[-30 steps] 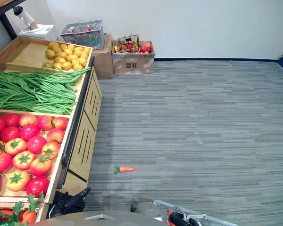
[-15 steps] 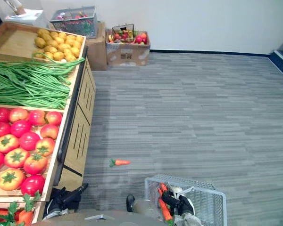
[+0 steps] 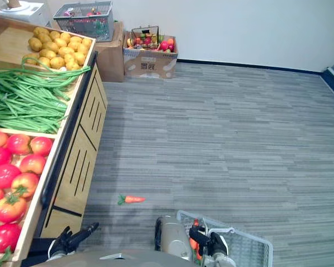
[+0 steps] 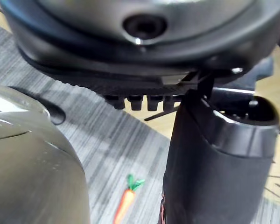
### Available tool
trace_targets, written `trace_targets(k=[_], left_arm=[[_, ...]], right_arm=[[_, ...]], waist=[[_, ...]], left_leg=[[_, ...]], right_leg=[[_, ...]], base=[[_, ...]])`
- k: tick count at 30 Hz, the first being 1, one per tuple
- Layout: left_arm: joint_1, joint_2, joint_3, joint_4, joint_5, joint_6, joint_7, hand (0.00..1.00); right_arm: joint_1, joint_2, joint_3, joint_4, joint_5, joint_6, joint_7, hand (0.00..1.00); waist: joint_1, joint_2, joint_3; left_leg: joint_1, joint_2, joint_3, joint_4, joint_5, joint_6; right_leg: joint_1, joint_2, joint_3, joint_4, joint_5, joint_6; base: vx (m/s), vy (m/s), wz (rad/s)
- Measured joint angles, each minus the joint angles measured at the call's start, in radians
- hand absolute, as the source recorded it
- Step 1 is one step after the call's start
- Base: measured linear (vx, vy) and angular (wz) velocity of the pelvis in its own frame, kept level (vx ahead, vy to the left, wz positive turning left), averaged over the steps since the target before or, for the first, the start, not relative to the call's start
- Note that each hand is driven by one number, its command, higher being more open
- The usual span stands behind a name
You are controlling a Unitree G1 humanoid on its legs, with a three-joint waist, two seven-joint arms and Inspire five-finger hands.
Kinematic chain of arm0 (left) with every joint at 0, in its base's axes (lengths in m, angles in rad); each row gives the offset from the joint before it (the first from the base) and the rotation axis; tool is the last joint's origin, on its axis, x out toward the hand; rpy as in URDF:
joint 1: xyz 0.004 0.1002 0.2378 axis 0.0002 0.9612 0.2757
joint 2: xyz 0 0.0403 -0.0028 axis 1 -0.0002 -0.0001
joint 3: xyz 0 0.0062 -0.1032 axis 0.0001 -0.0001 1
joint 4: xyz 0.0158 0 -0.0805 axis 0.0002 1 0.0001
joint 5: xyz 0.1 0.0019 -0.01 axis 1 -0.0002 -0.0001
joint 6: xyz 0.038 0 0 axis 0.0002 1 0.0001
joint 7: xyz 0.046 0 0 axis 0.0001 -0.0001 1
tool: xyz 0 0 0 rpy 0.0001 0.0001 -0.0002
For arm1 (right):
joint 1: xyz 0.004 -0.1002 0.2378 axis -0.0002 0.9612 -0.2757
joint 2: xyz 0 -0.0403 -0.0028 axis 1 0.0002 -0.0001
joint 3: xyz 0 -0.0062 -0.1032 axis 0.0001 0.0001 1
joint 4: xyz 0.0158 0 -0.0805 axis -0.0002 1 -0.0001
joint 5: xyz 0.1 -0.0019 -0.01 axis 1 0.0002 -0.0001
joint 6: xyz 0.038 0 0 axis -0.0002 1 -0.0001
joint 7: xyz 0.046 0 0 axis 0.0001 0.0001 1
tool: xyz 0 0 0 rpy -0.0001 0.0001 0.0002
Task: Pick vegetable in the basket
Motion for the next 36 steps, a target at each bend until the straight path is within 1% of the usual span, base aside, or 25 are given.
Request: trace_targets(k=[2, 4, 5, 6, 9, 10, 11, 12, 13, 14, 15, 16, 17, 18, 19, 20, 21, 22, 23, 25, 27, 29, 32, 35, 36], left_arm=[[0.000, -0.016, 0.004, 0.000, 0.001, 0.000, -0.003, 1.00], [0.000, -0.015, 0.009, -0.001, 0.003, 0.000, 0.000, 1.00], [-0.002, -0.014, 0.010, -0.003, 0.003, 0.000, 0.001, 1.00], [-0.007, -0.013, 0.010, -0.007, 0.002, 0.000, 0.003, 1.00], [0.001, -0.013, 0.009, -0.016, -0.003, 0.000, 0.011, 1.00], [0.004, -0.012, 0.009, -0.026, -0.008, -0.001, 0.013, 1.00], [0.006, -0.011, 0.009, -0.026, -0.011, -0.001, 0.013, 1.00], [0.011, -0.011, 0.008, -0.025, -0.017, -0.001, 0.016, 1.00], [0.020, -0.012, 0.008, -0.024, -0.031, -0.001, 0.019, 1.00], [0.026, -0.014, 0.008, -0.024, -0.038, -0.001, 0.020, 1.00], [0.037, -0.019, 0.008, -0.023, -0.044, -0.001, 0.020, 1.00], [0.040, -0.022, 0.008, -0.023, -0.045, -0.002, 0.019, 1.00], [0.040, -0.022, 0.008, -0.023, -0.045, -0.002, 0.019, 1.00], [0.041, -0.022, 0.007, -0.023, -0.045, -0.002, 0.019, 1.00], [0.040, -0.023, 0.004, -0.022, -0.045, -0.002, 0.020, 1.00], [0.041, -0.029, -0.007, -0.020, -0.045, -0.003, 0.019, 1.00], [0.043, -0.026, -0.003, -0.002, -0.046, -0.001, 0.018, 1.00], [0.049, -0.018, -0.005, -0.001, -0.045, -0.002, 0.018, 1.00], [0.056, -0.002, -0.007, 0.006, -0.044, -0.002, 0.019, 1.00], [0.056, 0.027, -0.014, 0.021, -0.045, 0.011, -0.018, 1.00], [0.050, 0.046, -0.038, 0.037, -0.045, 0.024, -0.040, 1.00], [0.042, 0.049, -0.045, 0.053, -0.044, 0.026, -0.038, 1.00], [0.040, 0.047, -0.048, 0.063, -0.044, 0.021, -0.021, 1.00], [0.039, 0.030, -0.048, 0.064, -0.043, 0.015, -0.020, 1.00], [0.039, 0.023, -0.049, 0.065, -0.043, 0.015, -0.019, 1.00]], right_arm=[[0.001, -0.009, -0.006, 0.011, 0.000, 0.002, 0.001, 0.00], [0.005, -0.014, -0.007, 0.015, 0.000, 0.003, 0.001, 0.00], [0.005, -0.014, -0.007, 0.018, 0.001, 0.003, 0.001, 0.00], [0.005, -0.015, -0.007, 0.022, 0.001, 0.003, 0.001, 0.00], [0.015, -0.019, -0.007, 0.045, 0.003, 0.010, 0.001, 0.00], [0.022, -0.023, -0.007, 0.048, 0.003, 0.013, 0.002, 0.00], [0.025, -0.027, -0.008, 0.048, 0.003, 0.013, 0.002, 0.00], [0.028, -0.037, -0.009, 0.048, 0.002, 0.014, 0.002, 0.00], [0.030, -0.045, -0.019, 0.048, 0.002, 0.014, 0.001, 0.00], [0.027, -0.052, -0.022, 0.048, 0.002, 0.014, 0.000, 0.00], [0.020, -0.065, -0.036, 0.048, 0.002, 0.014, -0.002, 0.00], [0.010, -0.072, -0.054, 0.048, 0.004, 0.014, -0.003, 0.00], [0.004, -0.072, -0.061, 0.048, 0.006, 0.014, -0.004, 0.00], [-0.001, -0.072, -0.069, 0.048, 0.012, 0.012, -0.007, 0.00], [-0.004, -0.072, -0.068, 0.047, 0.012, 0.008, -0.008, 0.00], [-0.001, -0.076, -0.068, 0.046, 0.012, -0.003, -0.013, 0.00], [0.003, -0.063, -0.067, 0.051, 0.010, -0.004, -0.023, 0.00], [0.011, -0.051, -0.065, 0.051, 0.010, -0.006, -0.020, 0.00], [0.024, -0.027, -0.063, 0.054, 0.009, -0.007, -0.021, 0.00], [0.026, -0.006, -0.066, 0.070, 0.010, -0.007, -0.022, 0.00], [0.021, 0.006, -0.080, 0.092, 0.015, -0.009, -0.024, 0.00], [0.020, 0.009, -0.082, 0.112, 0.037, -0.008, -0.023, 0.00], [0.020, 0.010, -0.097, 0.142, 0.060, -0.008, -0.023, 0.00], [0.022, 0.009, -0.118, 0.156, 0.080, -0.008, -0.033, 0.00], [0.020, 0.008, -0.118, 0.165, 0.081, -0.008, -0.043, 0.00]], waist=[[-0.002, 0.011, -0.009], [-0.026, 0.022, -0.021], [-0.031, 0.022, -0.025], [-0.035, 0.021, -0.032], [-0.036, 0.001, -0.056], [-0.031, -0.002, -0.062], [-0.028, -0.003, -0.063], [-0.023, -0.004, -0.064], [-0.020, -0.016, -0.062], [-0.020, -0.013, -0.064], [-0.023, -0.005, -0.065], [-0.024, -0.003, -0.066], [-0.023, -0.004, -0.066], [-0.022, -0.004, -0.067], [-0.022, -0.001, -0.068], [-0.021, 0.016, -0.070], [-0.016, 0.002, -0.075], [-0.018, 0.005, -0.084], [-0.020, -0.025, -0.102], [-0.020, -0.052, -0.118], [-0.021, -0.057, -0.120], [-0.021, -0.052, -0.117], [-0.021, -0.033, -0.114], [-0.023, -0.012, -0.113], [-0.023, -0.010, -0.109]], left_leg=[[-0.003, 0.004, -0.005, -0.001, 0.036, -0.014], [-0.018, 0.025, -0.036, 0.013, 0.058, -0.028], [-0.028, 0.030, -0.046, 0.025, 0.062, -0.035], [-0.053, 0.038, -0.070, 0.060, 0.071, -0.039], [-0.139, 0.041, -0.118, 0.212, 0.125, -0.057], [-0.177, 0.046, -0.118, 0.292, 0.152, -0.072], [-0.194, 0.047, -0.117, 0.331, 0.168, -0.076], [-0.222, 0.052, -0.107, 0.402, 0.208, -0.082], [-0.249, 0.067, -0.081, 0.464, 0.219, -0.071], [-0.252, 0.077, -0.049, 0.470, 0.196, -0.067], [-0.256, 0.090, 0.018, 0.429, 0.127, -0.062], [-0.263, 0.079, 0.054, 0.343, 0.084, -0.063], [-0.272, 0.065, 0.059, 0.288, 0.075, -0.064], [-0.281, 0.035, 0.058, 0.160, 0.092, -0.054], [-0.285, 0.024, 0.059, 0.097, 0.124, -0.043], [-0.286, 0.013, 0.059, 0.021, 0.222, -0.028], [-0.259, -0.005, 0.065, 0.010, 0.237, -0.032], [-0.243, -0.022, 0.072, -0.020, 0.242, -0.025], [-0.215, -0.048, 0.086, -0.073, 0.261, -0.012], [-0.194, -0.078, 0.102, -0.127, 0.279, 0.000], [-0.191, -0.091, 0.110, -0.143, 0.283, 0.006], [-0.181, -0.093, 0.119, -0.160, 0.287, 0.008], [-0.160, -0.094, 0.126, -0.195, 0.305, 0.005], [-0.137, -0.094, 0.129, -0.255, 0.341, 0.005], [-0.136, -0.094, 0.128, -0.269, 0.350, 0.006]], right_leg=[[0.004, 0.000, -0.011, -0.003, -0.012, -0.009], [0.036, 0.001, -0.051, -0.029, -0.022, -0.015], [0.043, 0.000, -0.062, -0.037, -0.023, -0.017], [0.066, -0.001, -0.086, -0.061, -0.023, -0.017], [0.152, -0.005, -0.136, -0.161, -0.015, -0.018], [0.187, -0.001, -0.147, -0.200, -0.011, -0.018], [0.206, 0.000, -0.154, -0.217, -0.008, -0.019], [0.243, 0.002, -0.158, -0.252, 0.001, -0.022], [0.282, 0.001, -0.161, -0.298, 0.016, -0.026], [0.304, 0.001, -0.161, -0.322, 0.026, -0.025], [0.342, -0.001, -0.165, -0.367, 0.053, -0.028], [0.364, -0.009, -0.165, -0.401, 0.070, -0.026], [0.370, -0.017, -0.166, -0.414, 0.077, -0.023], [0.369, -0.033, -0.170, -0.428, 0.087, -0.012], [0.371, -0.036, -0.170, -0.436, 0.091, -0.005], [0.390, -0.032, -0.167, -0.458, 0.098, 0.013], [0.424, -0.042, -0.154, -0.484, 0.109, 0.035], [0.435, -0.056, -0.154, -0.502, 0.112, 0.043], [0.440, -0.077, -0.154, -0.516, 0.116, 0.050], [0.434, -0.096, -0.148, -0.528, 0.124, 0.065], [0.426, -0.105, -0.139, -0.528, 0.128, 0.071], [0.425, -0.105, -0.130, -0.528, 0.128, 0.071], [0.419, -0.104, -0.128, -0.528, 0.128, 0.071], [0.413, -0.100, -0.128, -0.527, 0.127, 0.071], [0.407, -0.098, -0.128, -0.526, 0.127, 0.072]], base=[[0.08, -0.188, 0.09], [0.06, -0.137, 0.42], [0.06, -0.125, 0.61], [0.05, -0.116, 0.66], [0.05, -0.101, 0.60], [0.05, -0.097, 0.47], [0.06, -0.109, 0.33], [0.08, -0.075, 0.22], [0.11, -0.072, 0.16], [0.16, -0.049, 0.13], [0.17, 0.002, 0.09], [0.17, 0.039, 0.08], [0.11, 0.104, -0.06], [0.05, 0.108, -0.10], [0.04, 0.162, -0.13], [0.06, 0.203, -0.17], [0.09, 0.201, -0.16], [0.18, 0.220, -0.13], [0.16, 0.154, -0.03], [0.14, 0.131, -0.11], [0.10, 0.081, -0.15], [0.04, 0.038, -0.13], [-0.02, -0.004, -0.06], [-0.08, -0.034, -0.01], [-0.10, -0.032, -0.01]])
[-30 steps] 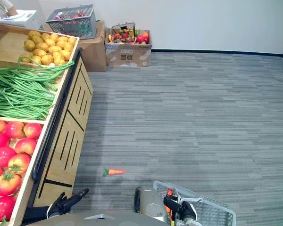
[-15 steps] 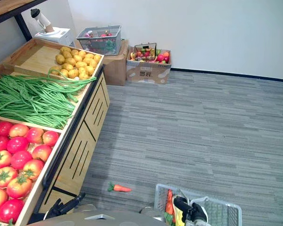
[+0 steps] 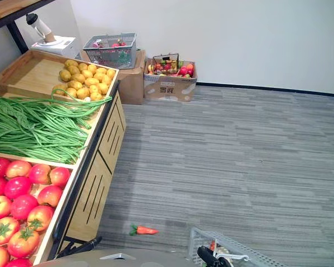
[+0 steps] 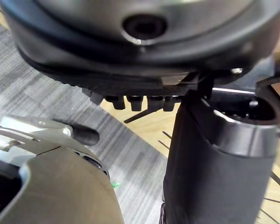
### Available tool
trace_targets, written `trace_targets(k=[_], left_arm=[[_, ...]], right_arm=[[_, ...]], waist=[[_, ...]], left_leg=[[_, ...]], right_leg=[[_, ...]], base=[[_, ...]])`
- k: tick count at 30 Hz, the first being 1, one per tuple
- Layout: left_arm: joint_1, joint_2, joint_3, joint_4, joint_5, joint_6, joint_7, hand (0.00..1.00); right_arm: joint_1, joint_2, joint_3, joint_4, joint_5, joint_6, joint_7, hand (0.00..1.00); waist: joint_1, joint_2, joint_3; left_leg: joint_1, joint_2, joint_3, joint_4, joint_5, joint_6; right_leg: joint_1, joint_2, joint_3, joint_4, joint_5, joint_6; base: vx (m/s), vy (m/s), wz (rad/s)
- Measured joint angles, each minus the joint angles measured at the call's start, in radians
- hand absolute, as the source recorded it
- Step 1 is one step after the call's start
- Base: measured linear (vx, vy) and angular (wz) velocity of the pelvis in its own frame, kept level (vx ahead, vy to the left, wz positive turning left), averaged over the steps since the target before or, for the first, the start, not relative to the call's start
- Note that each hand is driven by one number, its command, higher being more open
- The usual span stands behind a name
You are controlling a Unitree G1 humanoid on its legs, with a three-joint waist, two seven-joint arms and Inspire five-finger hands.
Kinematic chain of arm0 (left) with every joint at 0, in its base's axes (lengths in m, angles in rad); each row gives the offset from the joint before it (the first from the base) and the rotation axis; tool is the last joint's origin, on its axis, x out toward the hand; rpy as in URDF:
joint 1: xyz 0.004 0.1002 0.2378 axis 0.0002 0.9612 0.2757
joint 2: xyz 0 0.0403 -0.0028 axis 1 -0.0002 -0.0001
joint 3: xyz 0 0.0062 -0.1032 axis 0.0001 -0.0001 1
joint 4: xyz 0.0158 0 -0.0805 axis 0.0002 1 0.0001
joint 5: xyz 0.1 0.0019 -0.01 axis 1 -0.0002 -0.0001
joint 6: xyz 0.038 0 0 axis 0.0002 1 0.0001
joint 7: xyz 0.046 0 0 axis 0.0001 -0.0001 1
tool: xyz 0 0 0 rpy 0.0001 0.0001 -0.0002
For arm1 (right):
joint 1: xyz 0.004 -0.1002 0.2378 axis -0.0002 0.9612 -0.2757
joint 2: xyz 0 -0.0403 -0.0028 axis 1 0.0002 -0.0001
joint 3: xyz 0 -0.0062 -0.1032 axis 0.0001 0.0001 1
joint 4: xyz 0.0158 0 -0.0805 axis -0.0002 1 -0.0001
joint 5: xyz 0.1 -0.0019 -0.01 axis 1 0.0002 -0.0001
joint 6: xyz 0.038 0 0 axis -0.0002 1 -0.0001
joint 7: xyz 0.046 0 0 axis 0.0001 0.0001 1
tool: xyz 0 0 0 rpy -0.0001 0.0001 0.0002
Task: Pick vegetable in the basket
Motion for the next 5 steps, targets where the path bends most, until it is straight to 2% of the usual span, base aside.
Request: trace_targets(k=[2, 5], left_arm=[[0.002, -0.007, -0.001, 0.001, -0.001, 0.000, 0.003, 1.00], [0.002, -0.012, -0.005, 0.001, -0.002, -0.003, 0.019, 1.00]], right_arm=[[0.002, 0.002, 0.001, 0.001, 0.000, 0.000, -0.011, 0.00], [0.001, 0.008, 0.010, 0.001, 0.000, 0.000, -0.025, 0.00]], waist=[[0.000, 0.009, -0.002], [0.001, 0.011, -0.003]], left_leg=[[0.000, 0.003, 0.002, -0.002, 0.003, -0.002], [0.001, 0.008, 0.007, -0.002, 0.003, -0.004]], right_leg=[[-0.002, 0.007, 0.001, 0.001, 0.000, 0.000], [-0.005, 0.010, 0.009, -0.001, 0.000, -0.001]], base=[[-0.07, -0.029, -0.04], [-0.05, -0.006, -0.04]])
